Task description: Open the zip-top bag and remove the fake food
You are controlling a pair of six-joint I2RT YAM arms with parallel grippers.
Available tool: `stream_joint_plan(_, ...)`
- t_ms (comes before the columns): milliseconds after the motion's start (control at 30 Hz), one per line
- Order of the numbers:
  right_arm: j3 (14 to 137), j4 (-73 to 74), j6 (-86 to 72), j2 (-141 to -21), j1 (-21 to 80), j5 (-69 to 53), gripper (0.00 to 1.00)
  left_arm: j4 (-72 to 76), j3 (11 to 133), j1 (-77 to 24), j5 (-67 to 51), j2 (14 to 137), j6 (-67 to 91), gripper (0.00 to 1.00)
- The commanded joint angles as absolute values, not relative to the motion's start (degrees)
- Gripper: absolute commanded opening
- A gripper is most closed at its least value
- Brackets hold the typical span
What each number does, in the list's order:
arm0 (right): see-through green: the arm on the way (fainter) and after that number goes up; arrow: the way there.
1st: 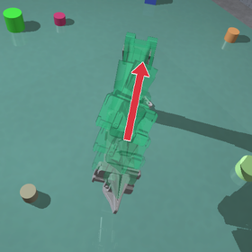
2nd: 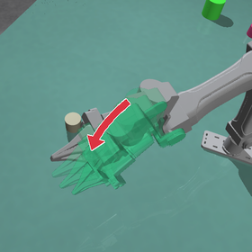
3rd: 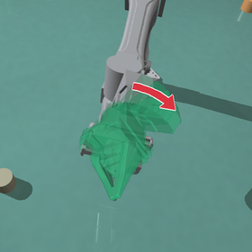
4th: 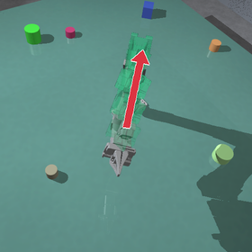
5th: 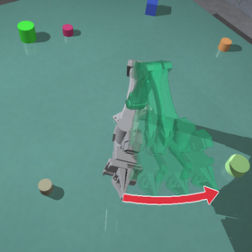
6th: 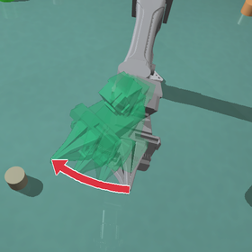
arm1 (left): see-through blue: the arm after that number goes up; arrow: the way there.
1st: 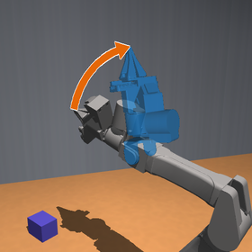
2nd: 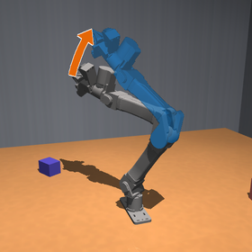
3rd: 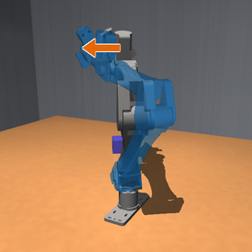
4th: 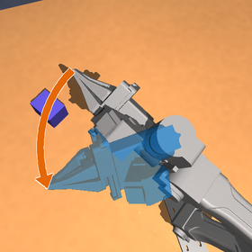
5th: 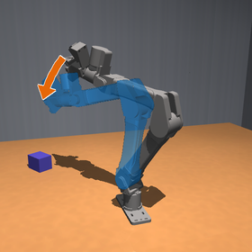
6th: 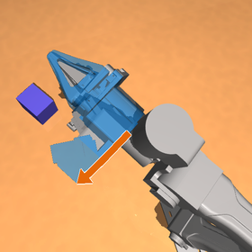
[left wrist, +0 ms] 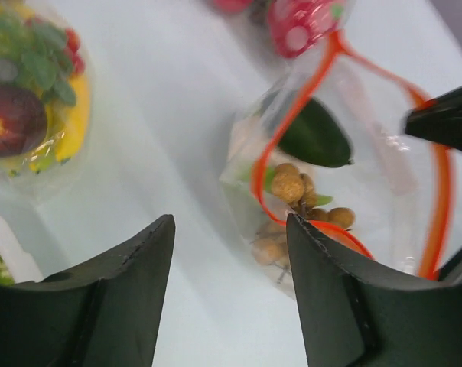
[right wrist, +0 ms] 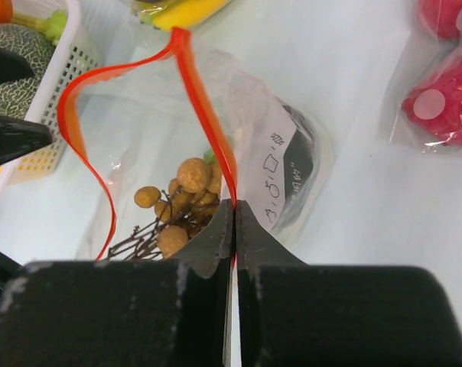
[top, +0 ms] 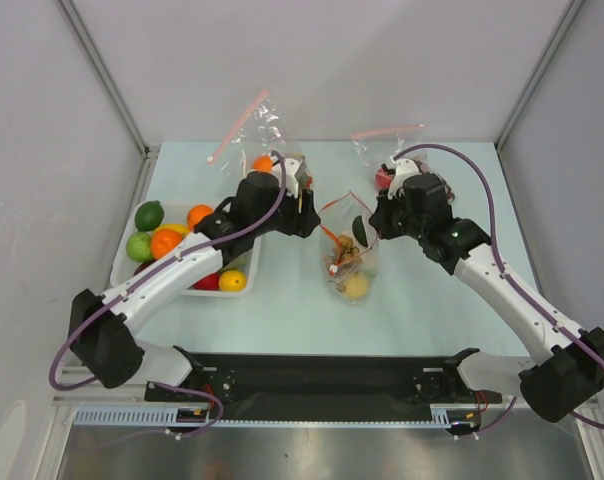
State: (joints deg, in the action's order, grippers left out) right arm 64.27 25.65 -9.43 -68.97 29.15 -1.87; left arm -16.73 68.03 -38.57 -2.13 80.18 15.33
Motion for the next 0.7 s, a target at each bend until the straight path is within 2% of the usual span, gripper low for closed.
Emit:
stream_joint_plan(0, 65.8, 24.3, -10.0, -67.9, 30.3, -1.2, 0.00, -10.1, 70.5, -40.0, -6.0, 74.1, 12.7, 0.66)
stream_joint_plan(133, 65.2, 23.7, -10.4, -67.9, 31.0, -1.4, 0.00, -7.0, 71.0, -41.7, -10.8, 74.4, 11.8, 0.66)
stream_joint_plan(467, 64.9, 23.9, -10.5, -67.9, 31.7, -1.1, 0.00, -10.5, 76.5, -48.8, -14.5, 84.0, 6.3, 0.66)
stream_joint_plan(667, 64.4, 24.0, -10.5, -67.3, 31.8, -0.9, 0.00, -16.2, 79.5, -49.0, -11.6, 89.4, 6.0, 0.66)
